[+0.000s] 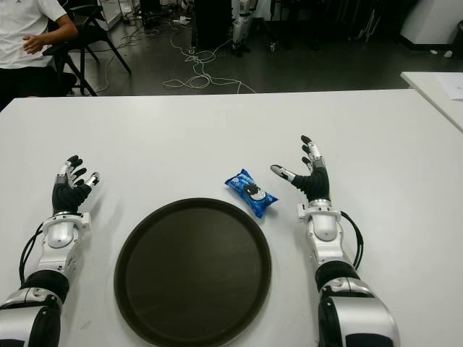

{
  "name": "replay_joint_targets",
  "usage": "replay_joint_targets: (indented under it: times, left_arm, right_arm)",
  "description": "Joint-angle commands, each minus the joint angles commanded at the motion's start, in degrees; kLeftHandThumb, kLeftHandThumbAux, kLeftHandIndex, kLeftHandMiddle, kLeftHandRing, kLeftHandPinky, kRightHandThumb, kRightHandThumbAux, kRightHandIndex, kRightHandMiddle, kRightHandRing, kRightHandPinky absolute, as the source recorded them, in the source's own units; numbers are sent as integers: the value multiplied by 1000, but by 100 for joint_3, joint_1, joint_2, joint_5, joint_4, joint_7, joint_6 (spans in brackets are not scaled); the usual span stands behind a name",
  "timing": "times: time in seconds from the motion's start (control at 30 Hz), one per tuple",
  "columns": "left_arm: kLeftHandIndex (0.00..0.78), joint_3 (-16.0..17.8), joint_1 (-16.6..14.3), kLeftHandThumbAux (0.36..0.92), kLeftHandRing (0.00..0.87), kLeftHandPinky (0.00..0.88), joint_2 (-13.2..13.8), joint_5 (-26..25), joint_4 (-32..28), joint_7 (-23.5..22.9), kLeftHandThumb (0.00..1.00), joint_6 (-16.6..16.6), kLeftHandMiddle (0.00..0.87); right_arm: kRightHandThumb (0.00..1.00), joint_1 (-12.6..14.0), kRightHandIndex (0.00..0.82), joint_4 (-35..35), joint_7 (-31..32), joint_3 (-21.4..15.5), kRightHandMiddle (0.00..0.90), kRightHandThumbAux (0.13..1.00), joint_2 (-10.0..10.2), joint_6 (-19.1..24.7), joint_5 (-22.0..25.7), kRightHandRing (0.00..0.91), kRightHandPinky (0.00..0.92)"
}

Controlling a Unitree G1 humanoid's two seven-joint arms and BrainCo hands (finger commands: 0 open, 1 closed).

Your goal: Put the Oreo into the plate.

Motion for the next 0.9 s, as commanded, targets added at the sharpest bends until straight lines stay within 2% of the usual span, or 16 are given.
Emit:
replay_joint_targets:
  times: [0.3, 0.53, 0.77, 0.9]
  left_arm:
    - [96, 37, -36, 801, 81, 58, 45, -1, 72, 65, 97, 15, 110]
    - [116, 77, -85, 833, 80, 55, 51, -5, 120, 120, 94, 145, 115]
    - [107, 60, -117, 821, 78, 51, 84, 48, 173, 205, 65, 240, 113]
    - [108, 36, -140, 834, 89, 64, 122, 90, 245, 230, 72, 251, 122]
  right_arm:
    - [0, 0, 0, -7, -59, -13, 0, 808, 28, -14, 5, 0, 0]
    - [0, -3, 0, -18, -30, -16, 0, 778, 26, 61, 14, 0, 0]
    - [0, 11, 0, -34, -24, -4, 0, 754, 25, 52, 0, 0, 0]
    - [0, 20, 0, -39, -11, 7, 0, 750, 22, 2, -11, 0, 0]
